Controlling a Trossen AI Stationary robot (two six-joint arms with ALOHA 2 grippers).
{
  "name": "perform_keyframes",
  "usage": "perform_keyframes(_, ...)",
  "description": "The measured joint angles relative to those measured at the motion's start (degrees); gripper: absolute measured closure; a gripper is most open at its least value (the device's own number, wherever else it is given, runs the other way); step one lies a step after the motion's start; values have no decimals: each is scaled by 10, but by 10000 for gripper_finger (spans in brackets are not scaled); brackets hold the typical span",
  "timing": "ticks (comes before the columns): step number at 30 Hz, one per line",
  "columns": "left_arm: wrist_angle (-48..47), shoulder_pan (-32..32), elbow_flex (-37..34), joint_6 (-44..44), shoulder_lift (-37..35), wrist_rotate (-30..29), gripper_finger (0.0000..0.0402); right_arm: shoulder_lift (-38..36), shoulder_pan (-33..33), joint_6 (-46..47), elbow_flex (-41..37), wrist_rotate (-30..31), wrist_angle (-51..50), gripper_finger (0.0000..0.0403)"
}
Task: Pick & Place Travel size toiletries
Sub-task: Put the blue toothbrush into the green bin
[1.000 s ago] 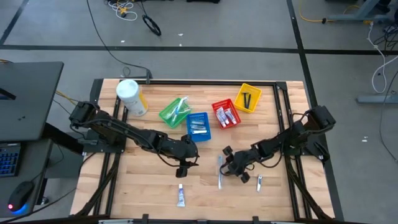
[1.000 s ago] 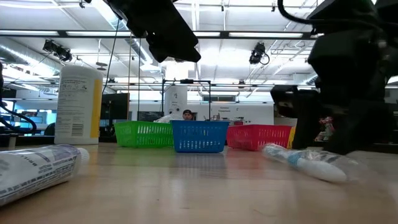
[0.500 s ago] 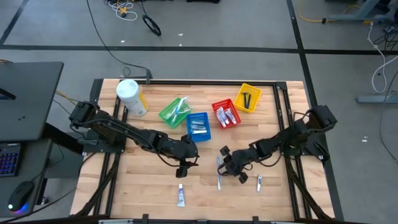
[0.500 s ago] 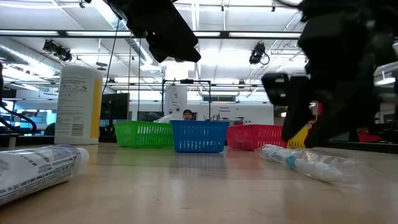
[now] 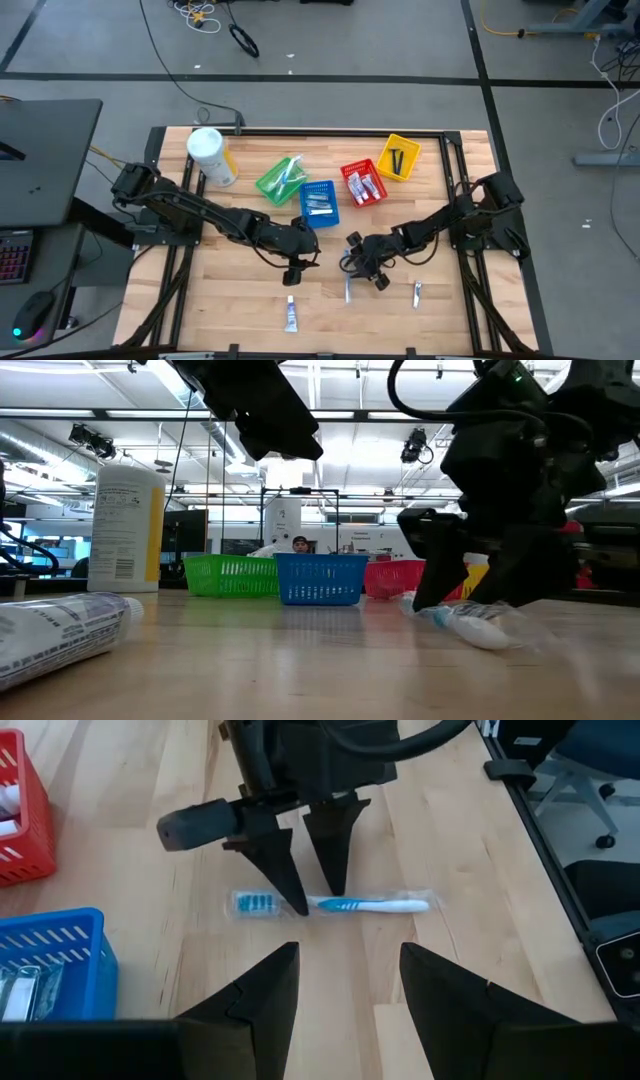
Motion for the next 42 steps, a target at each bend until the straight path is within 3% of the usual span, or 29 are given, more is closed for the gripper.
perform_keyframes(4, -1, 0, 0, 0, 0, 0, 216, 6, 5, -6, -1, 8, 6, 237)
perform_keyframes(11, -1, 0, 0, 0, 0, 0, 216, 7, 6, 37, -1, 30, 23, 341)
perform_keyframes(15, -1, 0, 0, 0, 0, 0, 216, 9, 6, 80, -4, 32, 57, 375)
perform_keyframes(18, 0, 0, 0, 0, 0, -2, 216, 3, 8, 114, -5, 64, 65, 379)
perform_keyframes(26, -3, 5, 0, -39, 0, -80, 216, -64, 7, 202, -5, 240, 29, 381)
perform_keyframes(37, -26, 49, 0, -8, 0, -66, 216, -146, 9, 187, -5, 304, 37, 382)
perform_keyframes(42, -29, 61, 0, 12, 0, -64, 216, -155, 8, 146, -5, 306, 60, 382)
